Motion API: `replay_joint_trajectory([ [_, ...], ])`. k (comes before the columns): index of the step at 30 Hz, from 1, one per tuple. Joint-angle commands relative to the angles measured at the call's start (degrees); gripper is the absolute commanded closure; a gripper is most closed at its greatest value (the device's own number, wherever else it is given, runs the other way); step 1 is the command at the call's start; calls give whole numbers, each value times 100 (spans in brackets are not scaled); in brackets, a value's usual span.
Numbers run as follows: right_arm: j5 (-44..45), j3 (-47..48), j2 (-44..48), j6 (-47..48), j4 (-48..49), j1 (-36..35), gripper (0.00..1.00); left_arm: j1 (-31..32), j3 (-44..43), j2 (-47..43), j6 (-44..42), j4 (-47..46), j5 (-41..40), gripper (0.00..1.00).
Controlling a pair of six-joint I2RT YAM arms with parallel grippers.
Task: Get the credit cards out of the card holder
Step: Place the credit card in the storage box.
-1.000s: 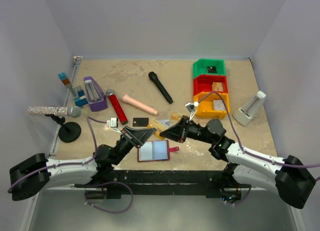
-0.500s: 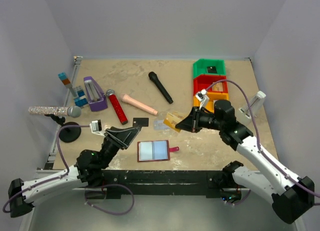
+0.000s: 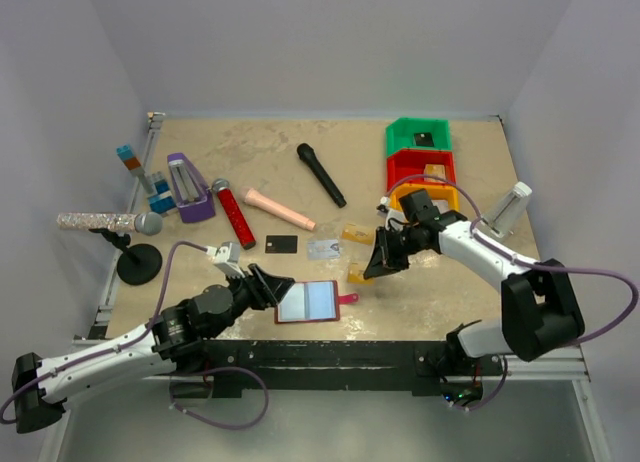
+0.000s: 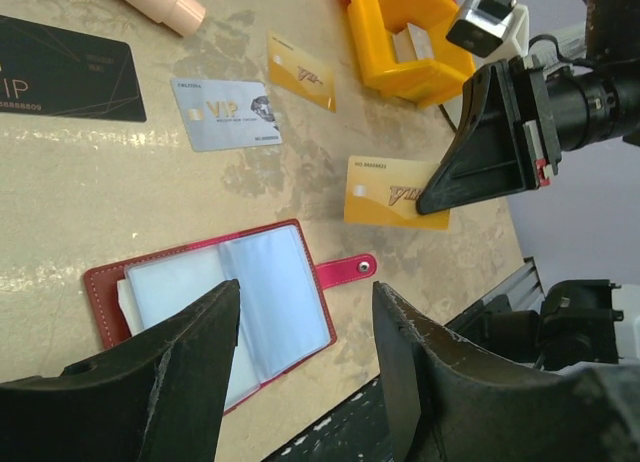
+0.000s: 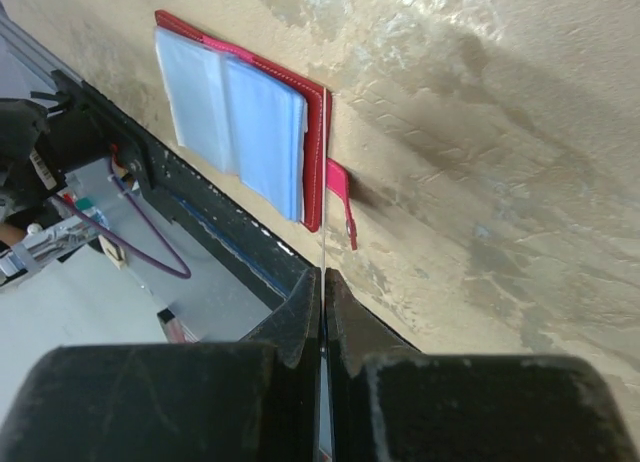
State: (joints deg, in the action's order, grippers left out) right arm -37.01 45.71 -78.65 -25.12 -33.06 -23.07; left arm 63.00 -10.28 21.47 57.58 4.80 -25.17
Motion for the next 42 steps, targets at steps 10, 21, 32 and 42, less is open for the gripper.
replay_joint_trajectory([
  [10,414,1123,-1222,429,-245,233,100,-16,-149,-135,-423,215,82,40],
  [21,485,1484,-1829,456,-289,277,100,-16,-35,-205,-379,197,109,41],
  [32,651,1555,-1996,465,-359,286,89,-16,18,-152,-379,153,117,41],
  [42,871,1563,-1917,412,-403,382,72,-16,53,-179,-335,206,144,40],
])
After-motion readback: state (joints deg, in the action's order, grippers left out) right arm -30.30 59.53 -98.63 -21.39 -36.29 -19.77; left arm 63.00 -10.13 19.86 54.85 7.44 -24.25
